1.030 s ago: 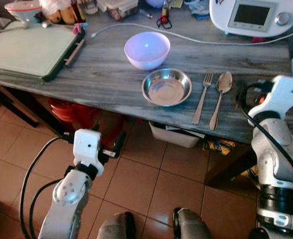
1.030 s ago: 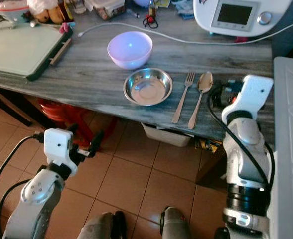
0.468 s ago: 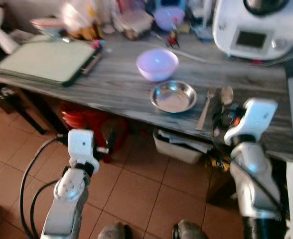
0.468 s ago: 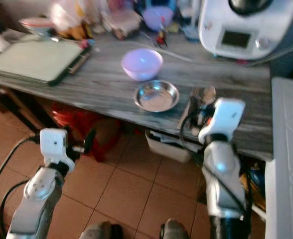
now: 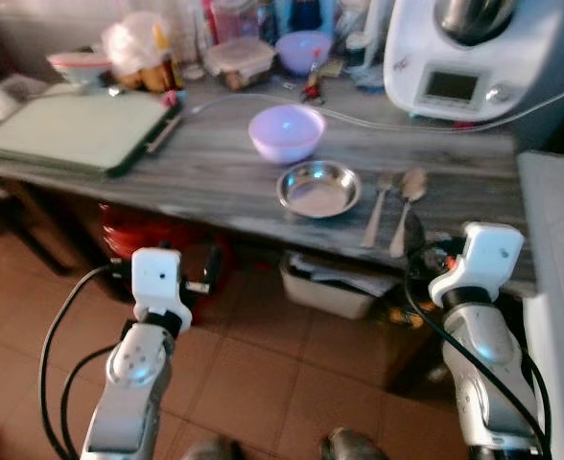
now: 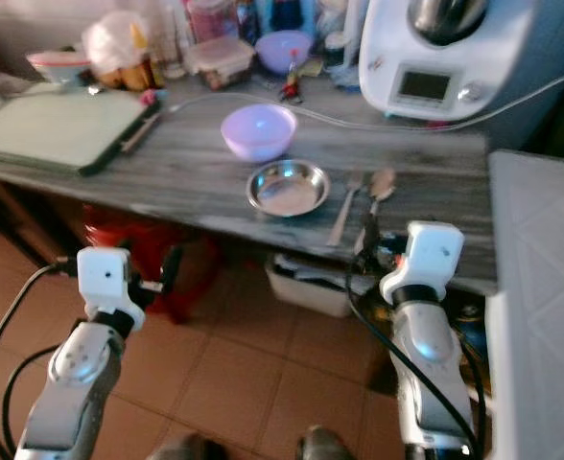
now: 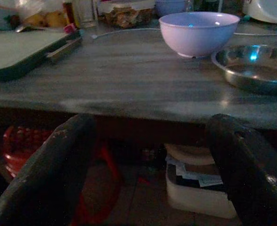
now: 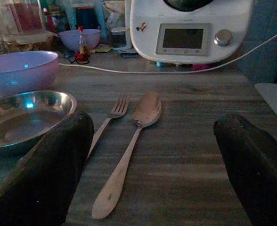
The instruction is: Setting the table
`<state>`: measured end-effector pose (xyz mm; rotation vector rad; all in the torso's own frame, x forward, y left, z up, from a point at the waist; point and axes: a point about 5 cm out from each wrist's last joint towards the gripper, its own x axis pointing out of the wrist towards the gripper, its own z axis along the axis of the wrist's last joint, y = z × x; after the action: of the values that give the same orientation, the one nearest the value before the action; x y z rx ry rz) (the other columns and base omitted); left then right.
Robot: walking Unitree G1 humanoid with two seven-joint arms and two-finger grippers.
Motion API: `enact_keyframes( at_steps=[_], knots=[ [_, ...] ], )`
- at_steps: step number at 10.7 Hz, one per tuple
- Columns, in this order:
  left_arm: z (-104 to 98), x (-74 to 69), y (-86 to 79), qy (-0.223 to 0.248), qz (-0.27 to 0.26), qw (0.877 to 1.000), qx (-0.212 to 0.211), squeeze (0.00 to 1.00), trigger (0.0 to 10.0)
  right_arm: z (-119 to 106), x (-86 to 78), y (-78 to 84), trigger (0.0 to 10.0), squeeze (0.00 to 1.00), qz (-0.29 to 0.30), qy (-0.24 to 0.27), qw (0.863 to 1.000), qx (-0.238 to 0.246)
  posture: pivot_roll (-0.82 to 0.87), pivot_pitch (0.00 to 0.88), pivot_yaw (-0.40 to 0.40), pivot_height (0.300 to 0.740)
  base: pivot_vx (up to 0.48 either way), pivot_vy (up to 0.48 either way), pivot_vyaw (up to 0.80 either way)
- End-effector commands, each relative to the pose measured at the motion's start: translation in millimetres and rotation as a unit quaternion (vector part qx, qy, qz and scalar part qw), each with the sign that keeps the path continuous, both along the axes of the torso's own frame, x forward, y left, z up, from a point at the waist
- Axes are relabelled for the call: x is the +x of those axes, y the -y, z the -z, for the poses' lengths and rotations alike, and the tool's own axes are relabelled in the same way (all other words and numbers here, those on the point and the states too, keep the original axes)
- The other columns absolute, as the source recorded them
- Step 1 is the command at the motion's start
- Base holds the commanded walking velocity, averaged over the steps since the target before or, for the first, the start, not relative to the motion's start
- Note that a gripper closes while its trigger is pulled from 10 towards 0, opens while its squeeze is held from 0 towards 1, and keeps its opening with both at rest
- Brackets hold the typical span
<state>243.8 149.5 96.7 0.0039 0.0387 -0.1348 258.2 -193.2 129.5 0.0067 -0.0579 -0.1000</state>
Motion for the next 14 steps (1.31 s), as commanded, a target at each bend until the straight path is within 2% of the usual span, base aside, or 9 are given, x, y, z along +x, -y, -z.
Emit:
enact_keyframes(
  at_steps=[1,3,5,7,11,12,13,14],
  knots=[
    [2.1,-2.9,-3.3,-0.002,-0.008,1.0,0.004,0.0,10.0,-1.9,2.5,-6.5,10.0,0.0,-0.015,0.006,1.0,0.002,-0.04,0.0,0.06,0.74,-0.255,0.0,0.0],
    [2.0,-1.7,-1.0,0.0,-0.008,1.0,0.003,0.0,10.0,-2.9,3.4,-6.4,10.0,0.0,-0.018,0.007,1.0,-0.001,-0.04,0.0,0.057,0.74,-0.259,0.0,0.0],
    [1.8,-0.1,-1.8,0.001,-0.008,1.0,0.002,0.0,10.0,-6.9,4.4,-7.0,10.0,0.0,-0.024,0.011,1.0,-0.003,-0.07,0.0,0.061,0.74,-0.272,0.0,-0.67],
    [2.5,0.7,3.6,-0.001,0.004,1.0,0.0,0.0,10.0,-7.8,2.8,-5.8,10.0,0.0,-0.017,0.012,1.0,-0.002,-0.07,0.003,0.067,0.74,-0.274,0.0,0.0],
    [2.4,-0.8,0.6,-0.001,0.001,1.0,0.004,0.0,10.0,-6.5,6.0,-11.0,10.0,0.0,-0.022,0.008,1.0,0.006,-0.06,0.013,0.06,0.74,-0.197,0.0,0.0],
    [0.2,-4.6,0.7,0.007,0.015,1.0,-0.008,0.0,10.0,-6.4,6.2,-14.0,10.0,0.33,-0.03,0.01,0.999,0.016,-0.06,0.013,0.063,0.74,0.0,0.0,0.0],
    [0.2,-8.0,7.0,0.009,0.031,0.999,-0.011,0.0,10.0,-4.7,3.9,-16.7,10.0,1.0,-0.036,0.007,0.999,0.027,-0.06,0.013,0.064,0.74,0.0,-0.386,0.0],
    [0.3,-9.1,11.4,0.007,0.043,0.999,-0.018,0.0,10.0,-4.6,3.2,-15.5,10.0,1.0,-0.028,0.006,0.999,0.016,-0.06,0.017,0.066,0.74,0.0,-0.469,0.0]
  ],
)
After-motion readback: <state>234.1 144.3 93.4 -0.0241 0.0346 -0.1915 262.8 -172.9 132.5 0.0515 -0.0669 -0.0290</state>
